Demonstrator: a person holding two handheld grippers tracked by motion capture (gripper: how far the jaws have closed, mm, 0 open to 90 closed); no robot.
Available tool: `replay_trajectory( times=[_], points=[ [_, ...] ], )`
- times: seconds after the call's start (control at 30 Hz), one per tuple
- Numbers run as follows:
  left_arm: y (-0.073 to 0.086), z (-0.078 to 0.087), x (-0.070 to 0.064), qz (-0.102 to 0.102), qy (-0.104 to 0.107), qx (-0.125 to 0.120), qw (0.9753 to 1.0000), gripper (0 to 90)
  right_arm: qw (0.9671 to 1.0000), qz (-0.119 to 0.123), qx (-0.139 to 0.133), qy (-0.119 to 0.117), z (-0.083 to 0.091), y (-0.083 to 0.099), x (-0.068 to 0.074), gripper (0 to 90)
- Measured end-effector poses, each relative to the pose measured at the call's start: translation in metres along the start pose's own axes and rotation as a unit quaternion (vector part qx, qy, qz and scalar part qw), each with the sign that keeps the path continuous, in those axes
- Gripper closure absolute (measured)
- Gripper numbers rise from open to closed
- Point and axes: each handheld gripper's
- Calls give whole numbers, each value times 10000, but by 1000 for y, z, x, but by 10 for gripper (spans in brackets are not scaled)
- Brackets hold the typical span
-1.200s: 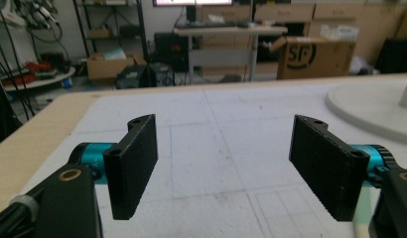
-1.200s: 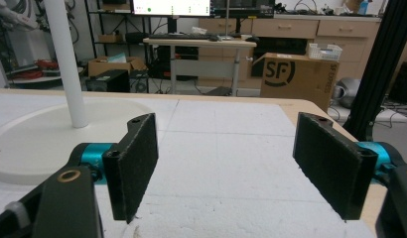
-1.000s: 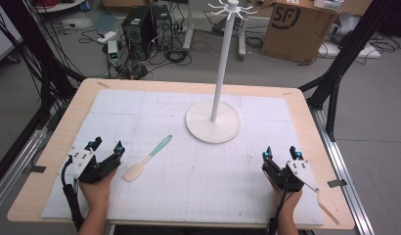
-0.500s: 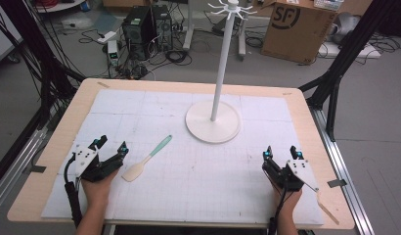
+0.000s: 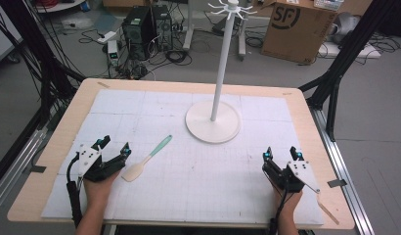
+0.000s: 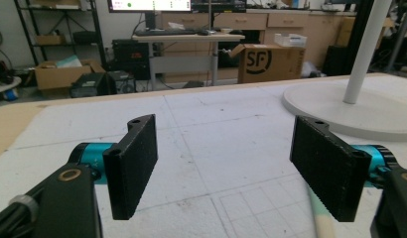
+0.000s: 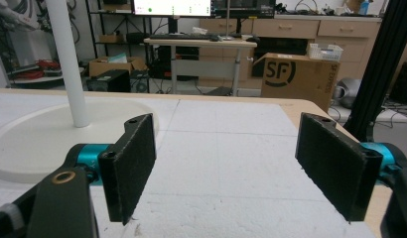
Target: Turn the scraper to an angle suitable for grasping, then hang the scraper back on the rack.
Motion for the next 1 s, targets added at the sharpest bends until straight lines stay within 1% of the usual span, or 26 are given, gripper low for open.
replay_trajectory(
  times=[0.07,0.13,0.2,0.27,0.37,0.4,0.53,0.63,0.7,0.73,0.87,0.9,0.93,1.0],
  points=[
    [-1,2,0,-25,-94,-40,9999,263,10000,-4,-14,0,-1,0,0,228],
    [-2,3,1,24,-138,-74,9999,249,10000,15,-8,-7,-1,0,0,227],
    [-3,4,1,130,-193,-107,9997,247,10000,-12,-6,-22,-1,0,1,227],
    [-4,4,4,307,-149,-88,9994,249,10000,17,-9,-22,-2,0,0,228],
    [-4,2,6,480,-103,65,9988,278,10000,13,1,-3,-2,0,0,228],
    [-4,1,7,499,-103,101,9987,275,10000,25,11,19,-2,0,0,228],
    [-4,-1,7,485,-68,288,9984,264,10000,-7,46,41,-2,-1,1,228],
    [-5,-2,6,503,-21,454,9977,250,10000,37,43,13,-2,-1,2,228],
    [-5,-2,5,481,-11,552,9973,251,10000,48,55,-3,-1,-1,2,228],
    [-5,-2,5,499,-2,573,9971,252,10000,75,40,-8,0,0,3,228],
    [-6,-3,5,526,41,667,9964,259,10000,51,18,-59,0,0,1,228],
    [-6,-4,4,544,62,746,9957,264,10000,58,21,-59,0,0,1,228],
    [-7,-5,4,500,106,803,9955,270,10000,64,13,-62,-1,0,1,228],
    [-7,-5,2,393,178,800,9959,280,10000,23,13,-88,-1,0,2,229]
  ],
)
Point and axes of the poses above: each handheld gripper's, and its own axes: z roughly backward along the jaws, y roughly out of its underside, x roughly to its left, and after that the axes turned 7 degrees about z, right-handed
